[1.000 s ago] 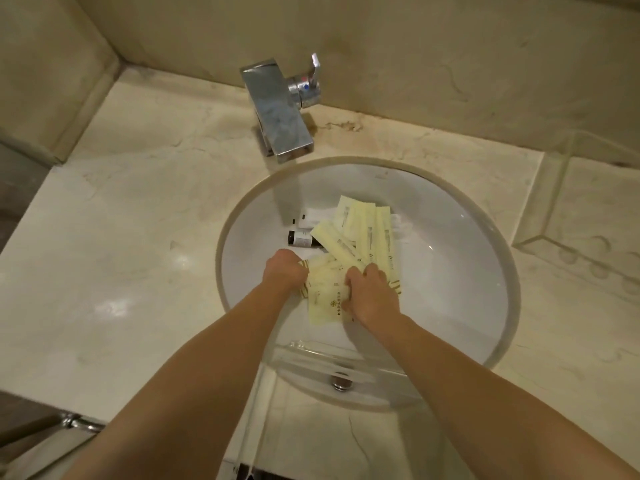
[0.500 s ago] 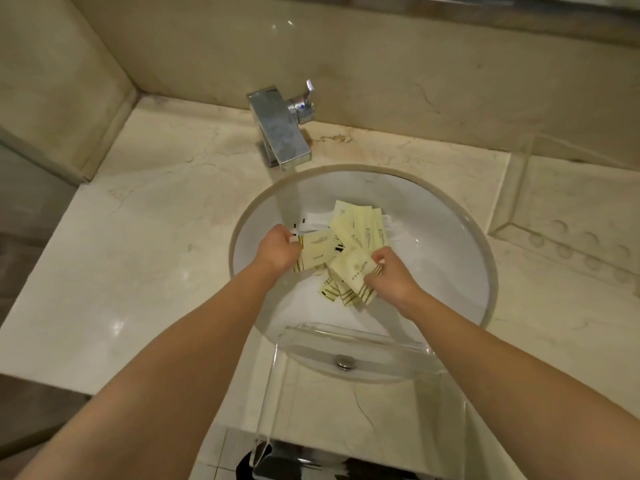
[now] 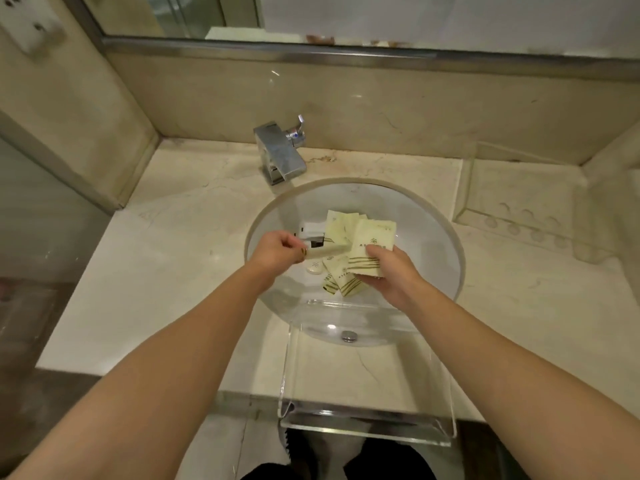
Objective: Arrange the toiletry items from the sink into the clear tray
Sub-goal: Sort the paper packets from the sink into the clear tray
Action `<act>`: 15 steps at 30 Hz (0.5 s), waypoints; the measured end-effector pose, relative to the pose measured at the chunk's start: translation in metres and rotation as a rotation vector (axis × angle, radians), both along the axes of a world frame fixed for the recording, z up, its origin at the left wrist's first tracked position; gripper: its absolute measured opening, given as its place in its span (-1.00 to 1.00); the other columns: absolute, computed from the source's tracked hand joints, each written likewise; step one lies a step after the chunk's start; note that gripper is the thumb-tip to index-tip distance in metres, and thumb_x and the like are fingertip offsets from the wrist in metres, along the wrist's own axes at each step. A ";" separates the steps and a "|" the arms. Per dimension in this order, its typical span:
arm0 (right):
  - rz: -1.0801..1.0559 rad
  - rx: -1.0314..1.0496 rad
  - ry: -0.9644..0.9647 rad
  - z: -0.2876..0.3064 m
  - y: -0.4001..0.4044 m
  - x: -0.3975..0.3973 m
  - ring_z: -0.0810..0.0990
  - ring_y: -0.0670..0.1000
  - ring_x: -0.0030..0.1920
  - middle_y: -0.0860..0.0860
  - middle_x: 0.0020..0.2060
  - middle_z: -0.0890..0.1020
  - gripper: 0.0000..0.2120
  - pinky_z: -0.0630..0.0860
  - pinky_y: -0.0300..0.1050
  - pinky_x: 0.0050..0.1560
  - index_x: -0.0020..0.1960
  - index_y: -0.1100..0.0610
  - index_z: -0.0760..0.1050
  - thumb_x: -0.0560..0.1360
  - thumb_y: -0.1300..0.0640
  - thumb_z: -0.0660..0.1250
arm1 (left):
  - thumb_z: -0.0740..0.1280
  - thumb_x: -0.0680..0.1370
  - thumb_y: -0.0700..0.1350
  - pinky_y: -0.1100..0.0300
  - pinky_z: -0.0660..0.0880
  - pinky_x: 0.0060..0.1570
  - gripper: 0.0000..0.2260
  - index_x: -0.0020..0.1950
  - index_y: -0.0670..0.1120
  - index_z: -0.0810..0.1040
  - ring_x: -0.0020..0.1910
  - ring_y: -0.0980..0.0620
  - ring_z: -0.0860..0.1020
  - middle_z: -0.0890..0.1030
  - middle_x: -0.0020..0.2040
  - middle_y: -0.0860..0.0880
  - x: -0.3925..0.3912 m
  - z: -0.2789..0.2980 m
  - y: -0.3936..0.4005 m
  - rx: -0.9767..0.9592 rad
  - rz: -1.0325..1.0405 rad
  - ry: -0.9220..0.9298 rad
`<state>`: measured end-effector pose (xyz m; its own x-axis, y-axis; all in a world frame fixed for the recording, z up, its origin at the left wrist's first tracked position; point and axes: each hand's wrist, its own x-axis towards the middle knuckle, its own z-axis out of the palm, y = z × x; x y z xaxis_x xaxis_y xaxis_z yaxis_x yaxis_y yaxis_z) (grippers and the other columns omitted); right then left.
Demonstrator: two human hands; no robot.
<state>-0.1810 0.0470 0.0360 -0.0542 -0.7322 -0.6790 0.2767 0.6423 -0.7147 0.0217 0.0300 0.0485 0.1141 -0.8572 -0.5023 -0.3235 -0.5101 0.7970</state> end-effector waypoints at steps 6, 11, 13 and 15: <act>-0.176 0.037 -0.185 0.011 0.033 0.004 0.61 0.19 0.08 0.19 0.02 0.62 -0.86 0.56 0.17 0.17 0.10 0.22 0.50 0.58 0.19 0.25 | 0.34 0.43 -0.46 0.00 0.38 0.35 -0.76 -0.33 -0.17 0.56 0.18 -0.02 0.52 0.60 -0.17 0.02 0.005 0.011 0.028 -0.002 -0.113 0.087; -0.332 0.081 -0.385 0.019 0.058 -0.001 0.67 0.29 -0.03 0.26 0.05 0.62 -0.80 0.61 0.14 0.08 0.14 0.23 0.48 0.57 0.16 0.29 | 0.35 0.41 -0.51 0.13 0.43 0.25 -0.72 -0.37 -0.17 0.57 0.29 -0.10 0.51 0.63 0.06 -0.05 0.010 0.018 0.046 0.005 -0.225 0.115; -0.359 0.102 -0.432 0.020 0.066 -0.002 0.70 0.30 -0.09 0.28 0.06 0.62 -0.78 0.63 0.13 0.02 0.16 0.21 0.47 0.56 0.15 0.31 | 0.34 0.40 -0.52 0.21 0.40 0.15 -0.74 -0.34 -0.18 0.58 0.35 -0.06 0.47 0.57 0.26 -0.18 0.009 0.021 0.053 -0.010 -0.316 0.062; -0.363 0.110 -0.430 0.020 0.074 -0.003 0.69 0.27 -0.06 0.26 0.05 0.63 -0.81 0.64 0.13 -0.01 0.14 0.21 0.48 0.56 0.16 0.30 | 0.33 0.39 -0.52 0.22 0.40 0.12 -0.72 -0.36 -0.17 0.60 0.35 -0.05 0.47 0.54 0.29 -0.21 0.007 0.022 0.061 -0.026 -0.395 0.018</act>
